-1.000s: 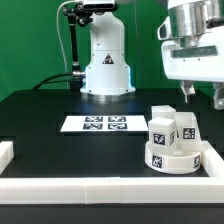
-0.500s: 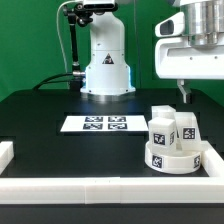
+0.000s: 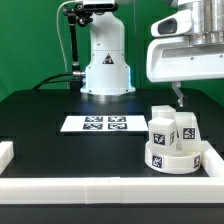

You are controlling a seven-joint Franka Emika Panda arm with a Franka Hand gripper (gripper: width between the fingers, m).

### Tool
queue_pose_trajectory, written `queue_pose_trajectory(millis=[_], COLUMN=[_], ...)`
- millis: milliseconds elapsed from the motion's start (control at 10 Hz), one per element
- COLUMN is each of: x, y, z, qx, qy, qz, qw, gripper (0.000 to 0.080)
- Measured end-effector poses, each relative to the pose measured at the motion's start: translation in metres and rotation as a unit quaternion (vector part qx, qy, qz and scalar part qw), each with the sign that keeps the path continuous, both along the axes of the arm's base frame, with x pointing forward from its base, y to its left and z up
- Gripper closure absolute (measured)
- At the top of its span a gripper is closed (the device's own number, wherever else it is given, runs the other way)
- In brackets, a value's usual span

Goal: Assemble stool

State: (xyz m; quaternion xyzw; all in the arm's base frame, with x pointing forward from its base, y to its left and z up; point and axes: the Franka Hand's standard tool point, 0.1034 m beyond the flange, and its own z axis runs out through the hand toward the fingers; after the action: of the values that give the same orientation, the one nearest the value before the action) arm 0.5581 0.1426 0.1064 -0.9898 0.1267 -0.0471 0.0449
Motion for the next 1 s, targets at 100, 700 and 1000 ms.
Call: queue_pose_trajectory(millis=[100, 700, 1000], x=[0.001, 0.004, 0.005], y=[-0.002, -0.01, -0.016], z=[-0.001, 0.0, -0.002], qx=[-0.008, -0.039, -0.062], qy=[-0.009, -0.025, -0.032], qz=[0.065, 0.261, 0.389], qw=[0.998, 0.964, 0.918], gripper=[0.0151, 0.0151, 0.0151])
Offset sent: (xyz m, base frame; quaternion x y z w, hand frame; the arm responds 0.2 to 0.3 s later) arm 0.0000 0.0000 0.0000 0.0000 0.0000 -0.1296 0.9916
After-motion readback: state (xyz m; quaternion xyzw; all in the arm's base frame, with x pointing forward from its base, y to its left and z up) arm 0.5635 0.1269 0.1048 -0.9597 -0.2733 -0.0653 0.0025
